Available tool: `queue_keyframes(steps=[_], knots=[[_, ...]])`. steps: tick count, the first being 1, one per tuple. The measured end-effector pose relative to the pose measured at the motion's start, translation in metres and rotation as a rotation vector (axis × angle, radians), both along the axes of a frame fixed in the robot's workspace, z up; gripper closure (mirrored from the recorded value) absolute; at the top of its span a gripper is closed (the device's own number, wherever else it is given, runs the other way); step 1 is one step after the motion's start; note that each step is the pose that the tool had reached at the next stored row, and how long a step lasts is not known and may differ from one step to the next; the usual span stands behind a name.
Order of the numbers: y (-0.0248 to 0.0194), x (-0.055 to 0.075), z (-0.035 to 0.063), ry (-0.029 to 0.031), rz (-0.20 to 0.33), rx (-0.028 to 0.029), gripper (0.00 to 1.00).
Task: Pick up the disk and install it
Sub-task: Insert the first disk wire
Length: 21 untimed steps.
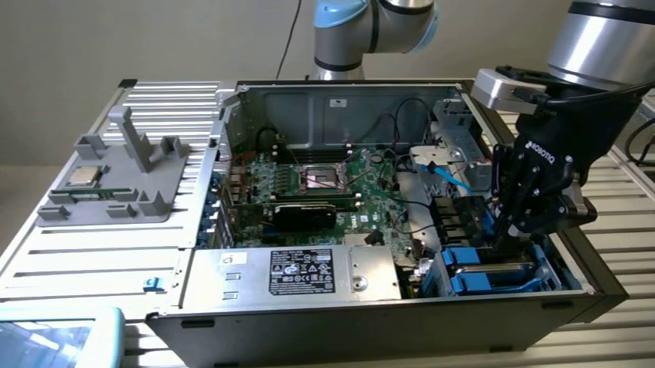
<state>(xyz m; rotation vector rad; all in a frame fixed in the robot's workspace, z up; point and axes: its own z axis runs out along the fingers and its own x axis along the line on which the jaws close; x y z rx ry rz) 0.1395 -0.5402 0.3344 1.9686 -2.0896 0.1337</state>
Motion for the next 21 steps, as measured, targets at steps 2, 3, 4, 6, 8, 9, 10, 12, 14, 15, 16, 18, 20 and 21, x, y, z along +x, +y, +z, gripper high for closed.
queue_keyframes(steps=[2,3,4,6,8,9,10,12,14,15,16,18,20,21], knots=[[0.0004,0.0000,-0.0004,0.0000,-0.001,0.0000,0.84],[0.0004,0.0000,-0.0005,0.0000,-0.001,-0.0001,0.84],[0.0004,0.0000,-0.0006,-0.0002,-0.001,0.0004,0.84],[0.0005,0.0000,-0.0011,-0.0008,-0.001,0.0022,0.84],[0.0008,0.0000,-0.0017,-0.0008,-0.002,0.0036,0.84],[0.0010,0.0000,-0.0017,-0.0009,-0.002,0.0038,0.84],[0.0010,0.0000,-0.0018,-0.0009,-0.002,0.0038,0.84],[0.0010,0.0000,-0.0017,-0.0008,-0.002,0.0037,0.84],[0.0010,0.0000,-0.0017,-0.0009,-0.002,0.0040,0.84],[0.0010,0.0000,-0.0018,-0.0009,-0.002,0.0044,0.84],[0.0009,0.0000,-0.0021,-0.0010,-0.002,0.0050,0.84],[0.0001,0.0000,-0.0026,-0.0010,-0.002,0.0066,0.84],[-0.0006,0.0000,-0.0027,-0.0010,-0.002,0.0084,0.84],[-0.0006,0.0000,-0.0026,-0.0010,-0.002,0.0084,0.84]])
